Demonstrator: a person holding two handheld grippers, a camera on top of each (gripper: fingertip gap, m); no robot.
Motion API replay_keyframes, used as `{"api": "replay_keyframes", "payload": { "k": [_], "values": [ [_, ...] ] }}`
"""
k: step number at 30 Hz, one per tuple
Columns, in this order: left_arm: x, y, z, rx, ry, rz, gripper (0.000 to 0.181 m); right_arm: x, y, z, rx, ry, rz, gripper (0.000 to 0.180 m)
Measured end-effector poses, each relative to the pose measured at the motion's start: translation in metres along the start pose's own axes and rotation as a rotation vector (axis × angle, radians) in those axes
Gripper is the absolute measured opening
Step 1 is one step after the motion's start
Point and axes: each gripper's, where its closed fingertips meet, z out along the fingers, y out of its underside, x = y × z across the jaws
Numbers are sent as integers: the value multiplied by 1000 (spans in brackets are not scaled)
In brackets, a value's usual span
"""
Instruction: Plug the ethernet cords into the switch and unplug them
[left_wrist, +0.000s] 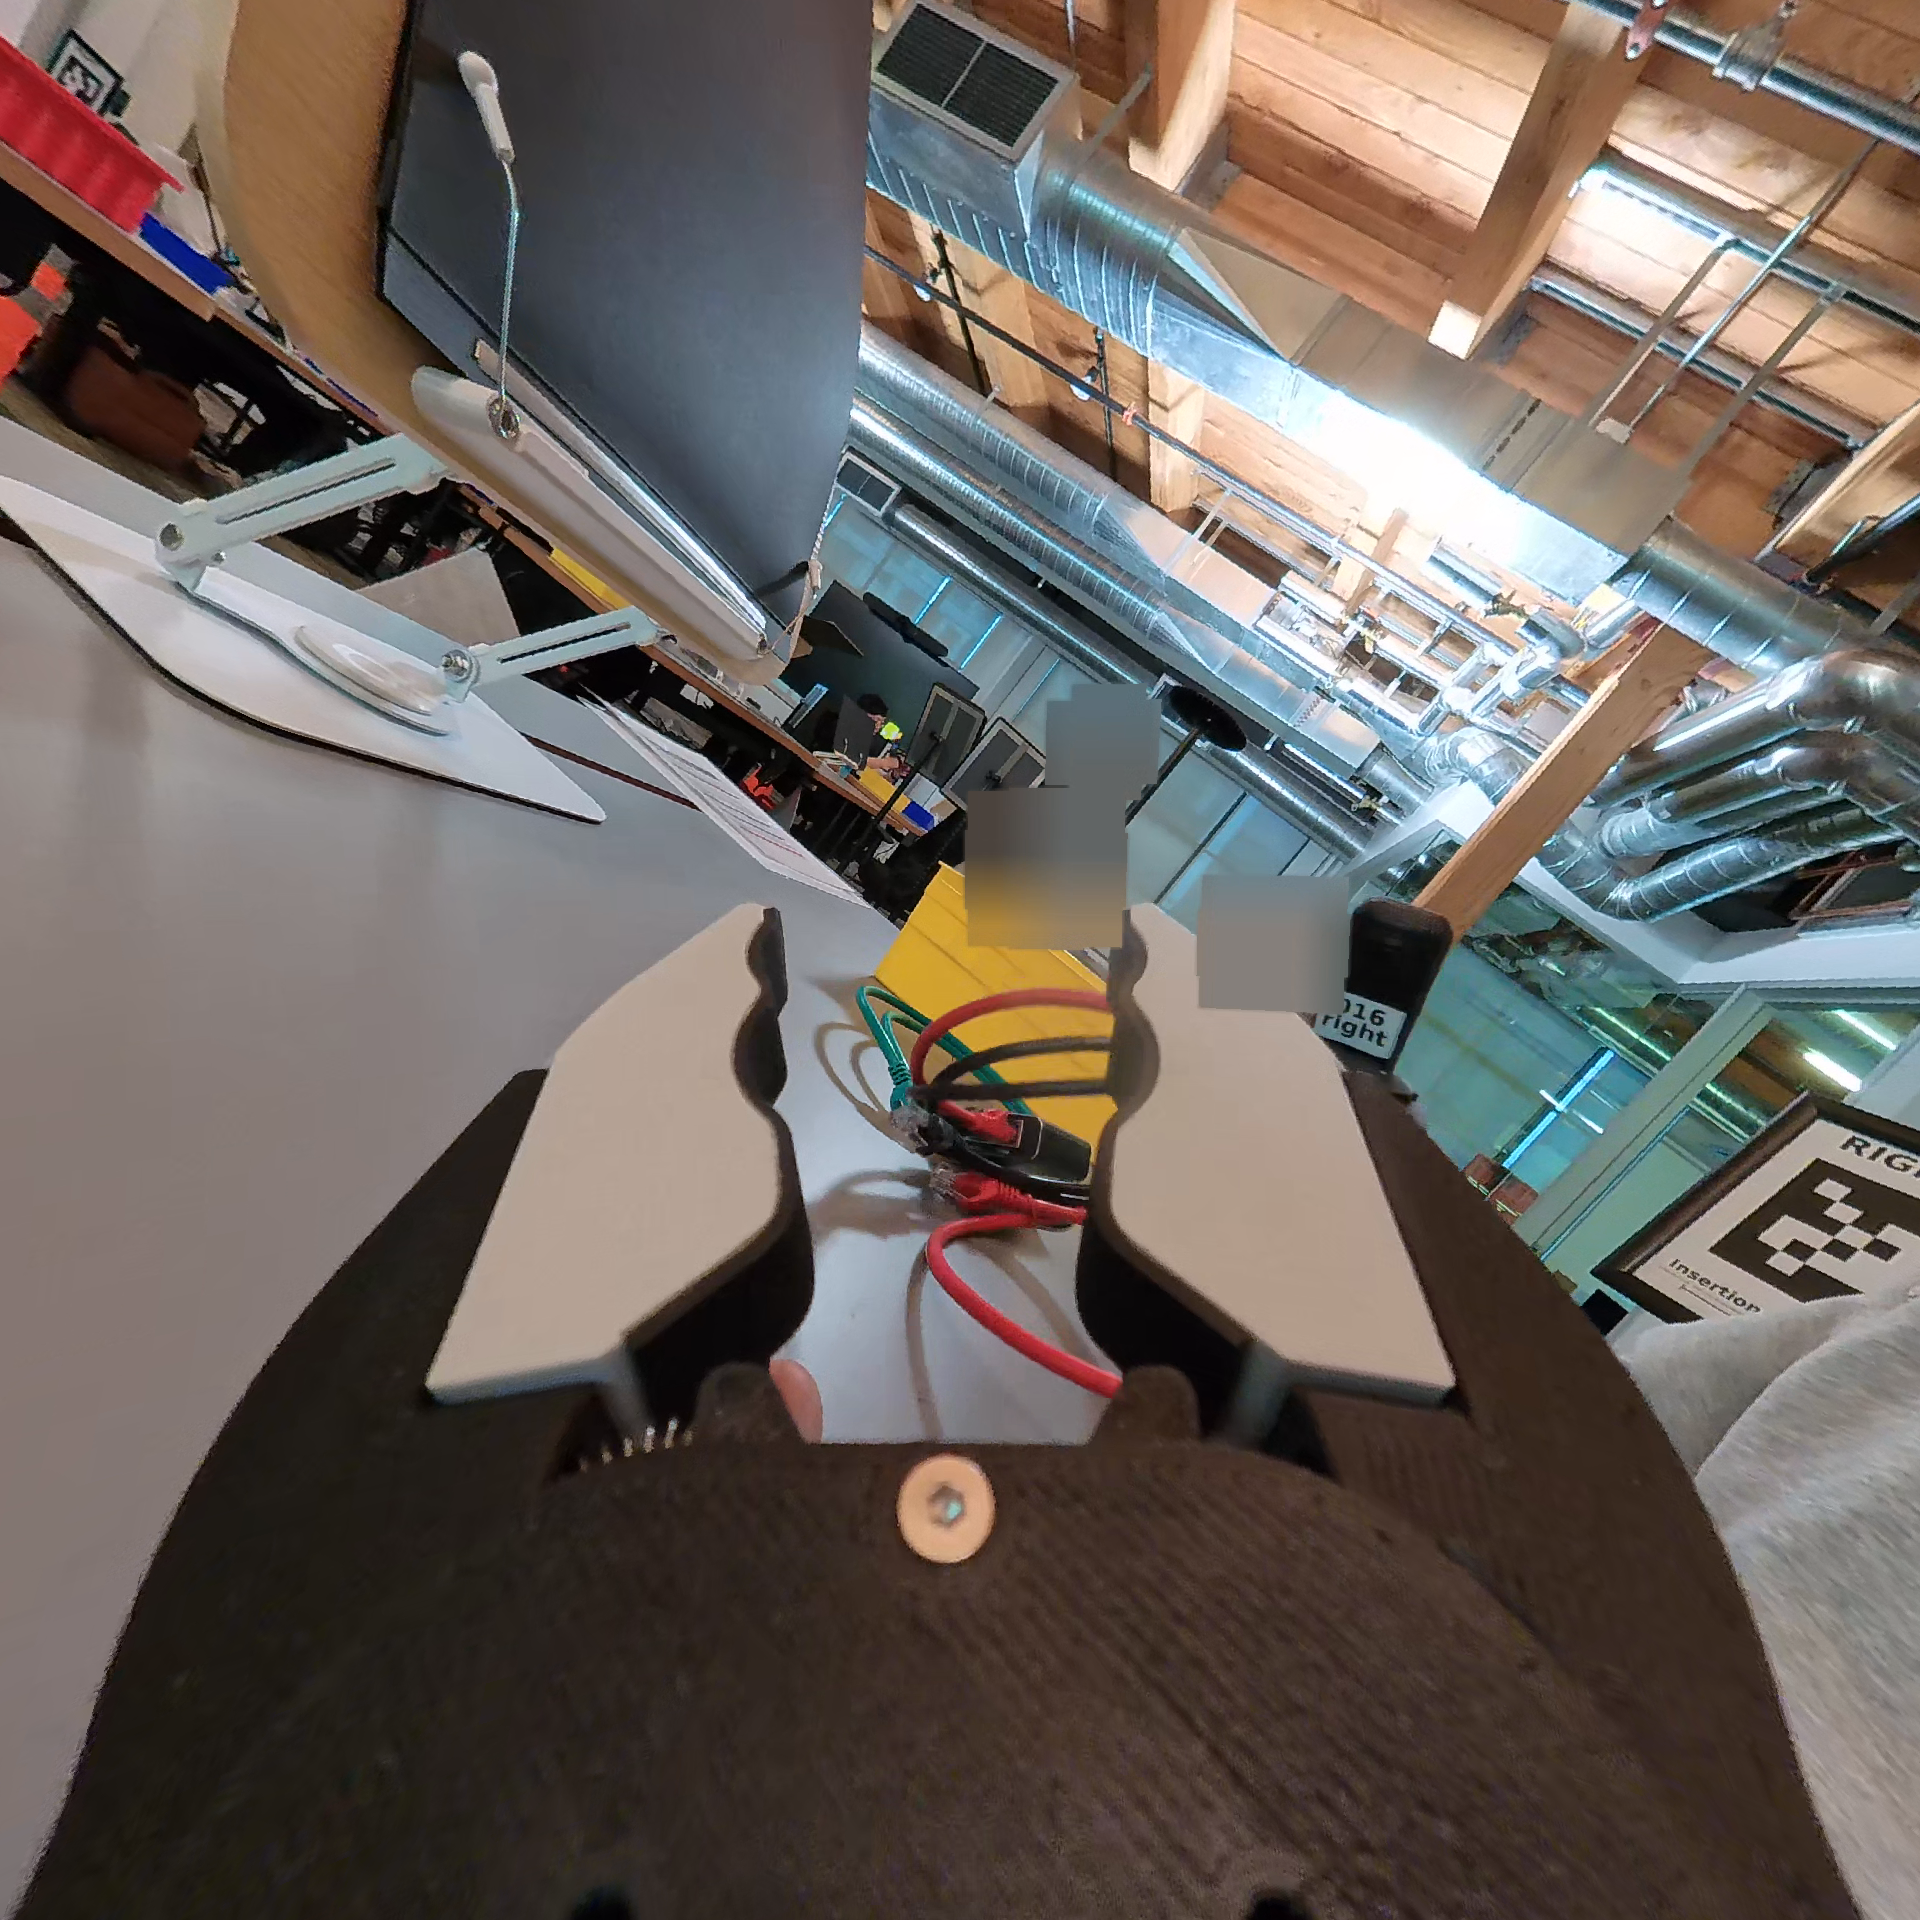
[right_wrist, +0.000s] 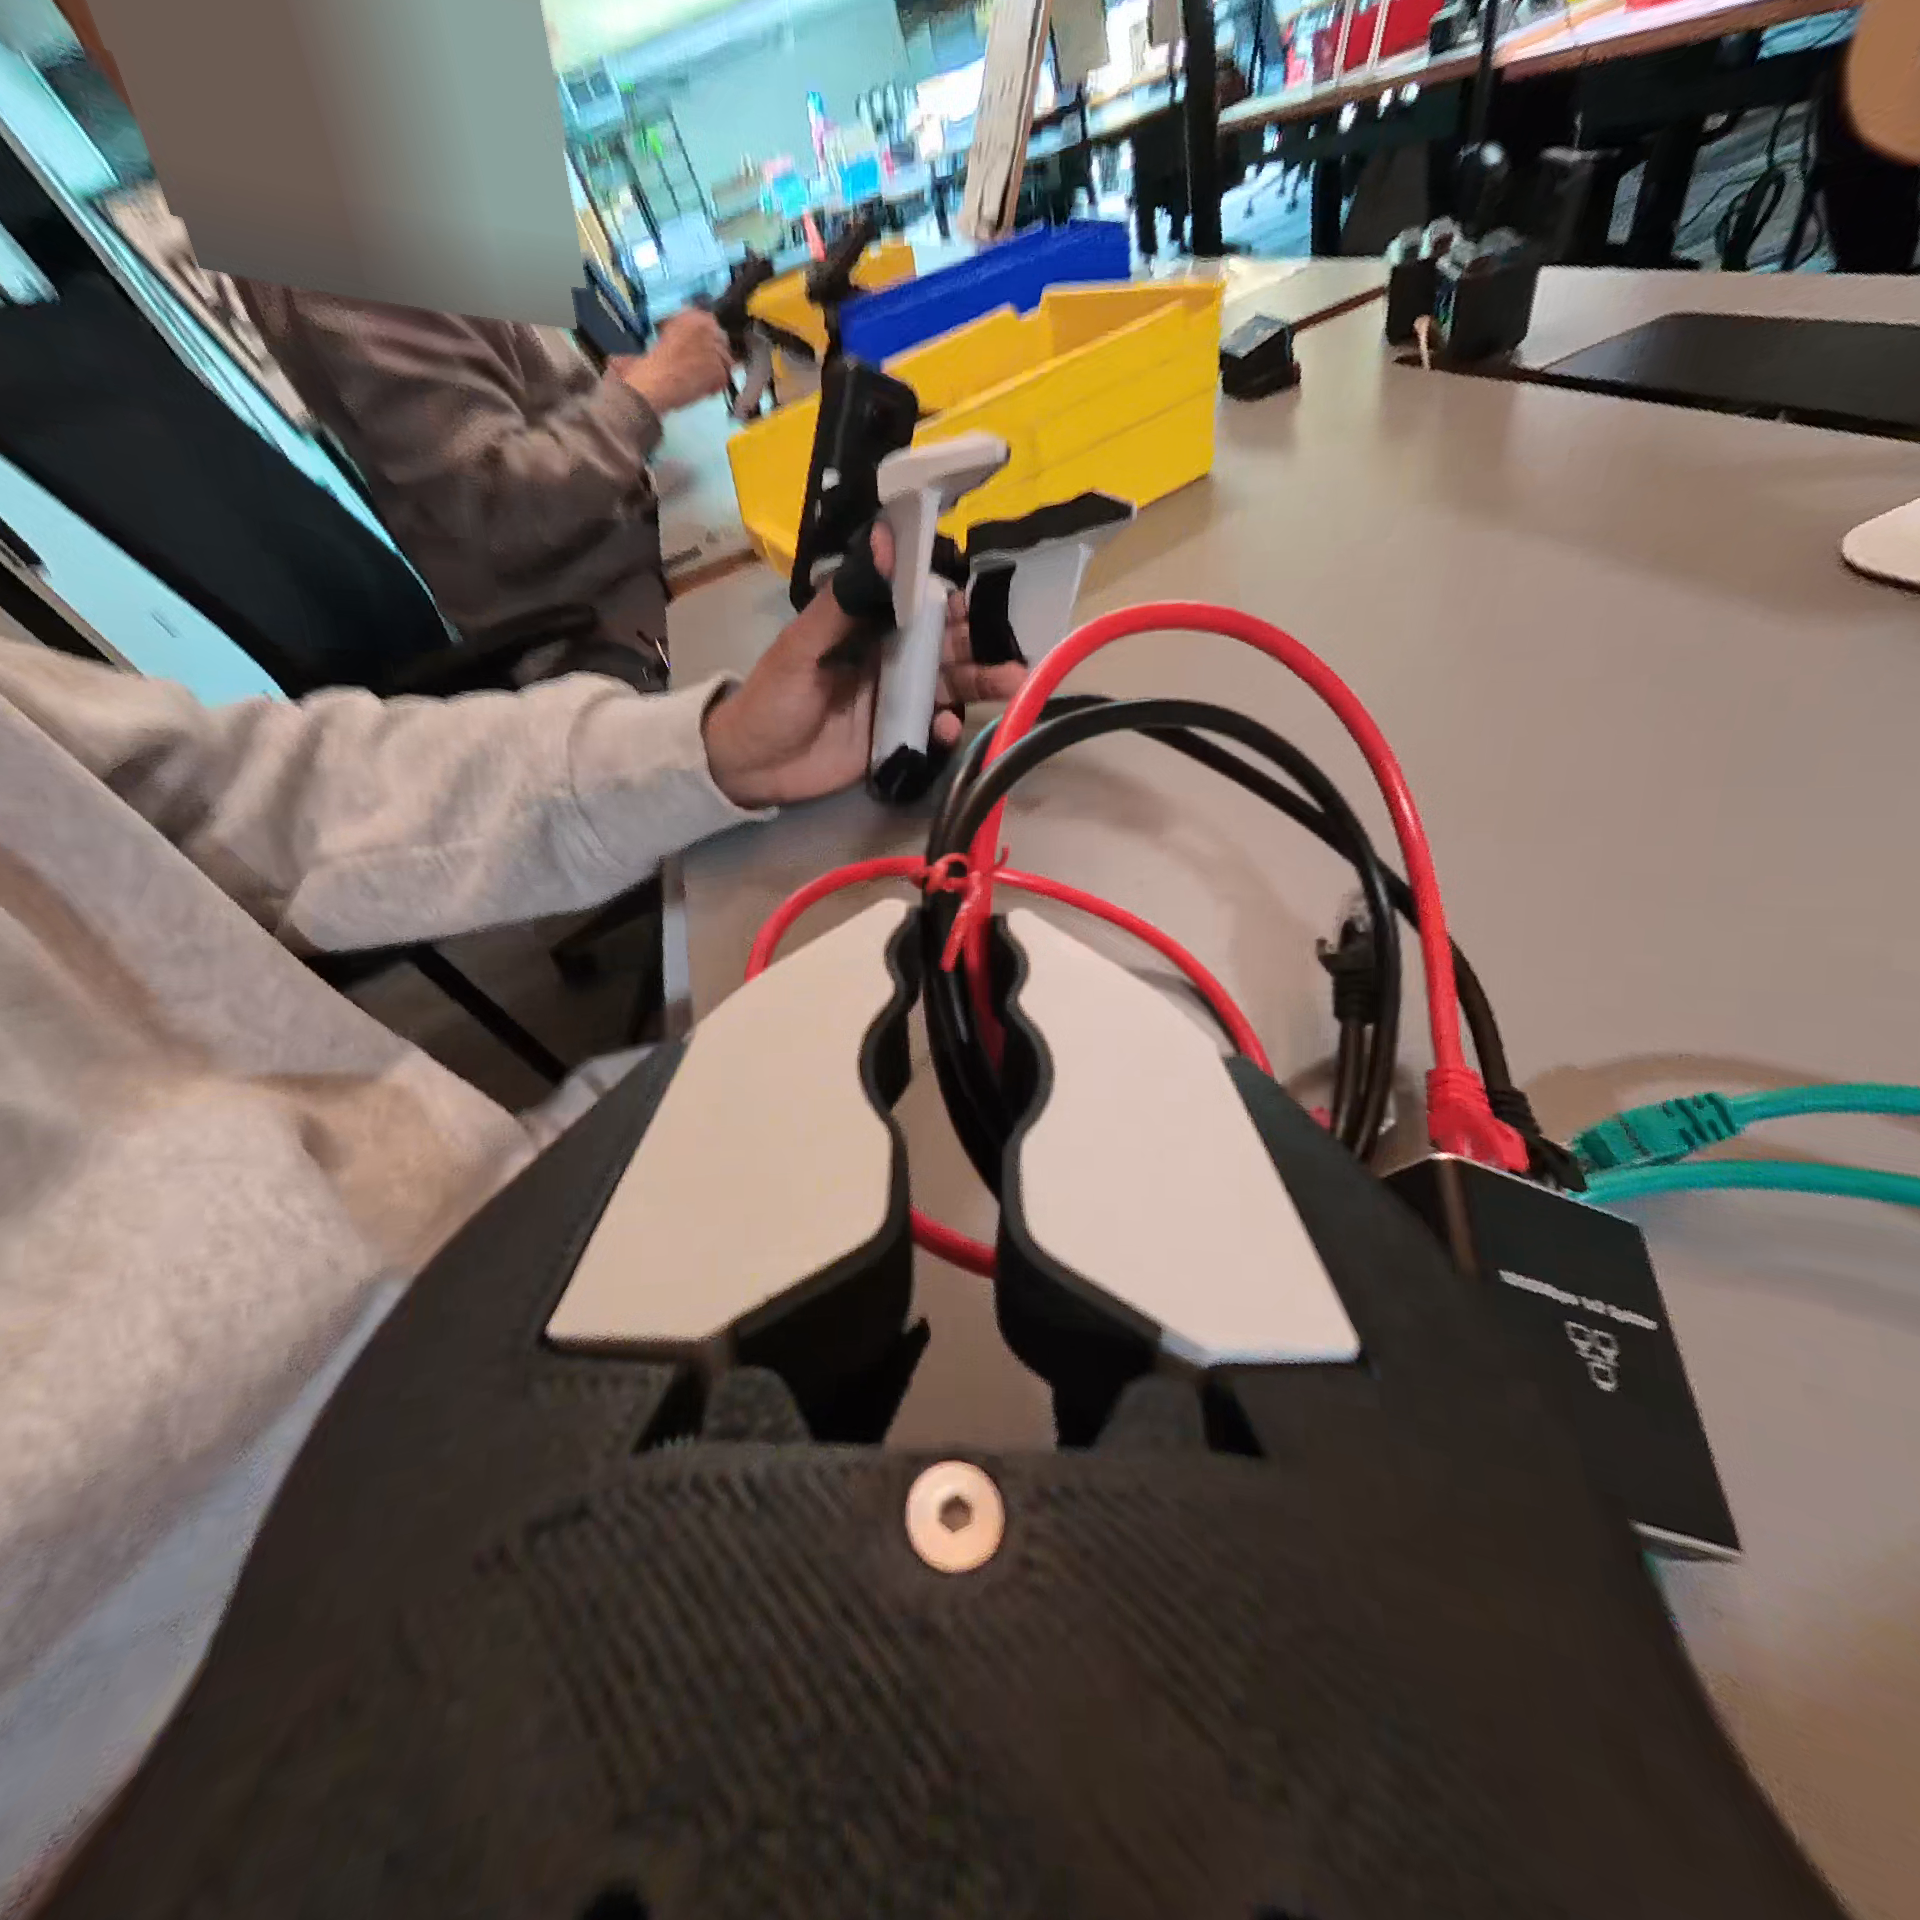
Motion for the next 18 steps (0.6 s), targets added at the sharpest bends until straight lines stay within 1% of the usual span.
{"api": "replay_keyframes", "payload": {
  "k": [3, 7, 10, 11, 13, 15, 18],
  "values": [
    [-1, 0, 0, 2, 0, -6, 60, -9, 15, 11, -106, -1, -88, 12],
    [-1, 0, 0, 3, 1, -9, 60, -20, 48, 23, -289, -40, -166, 13],
    [-1, 0, 0, 4, 1, -9, 60, -22, 57, 29, -339, -34, -213, 14],
    [-1, 0, 0, 5, 1, -10, 60, -19, 56, 29, -336, -12, -223, 19],
    [-1, 0, -1, 5, 1, -11, 60, -10, 50, 28, -315, 42, -226, 40],
    [-1, 0, 0, 5, 1, -12, 60, -1, 40, 24, -265, 75, -196, 56],
    [-1, -1, -1, 6, 1, -13, 60, 11, 26, 18, -188, 118, -140, 72]
  ]
}}
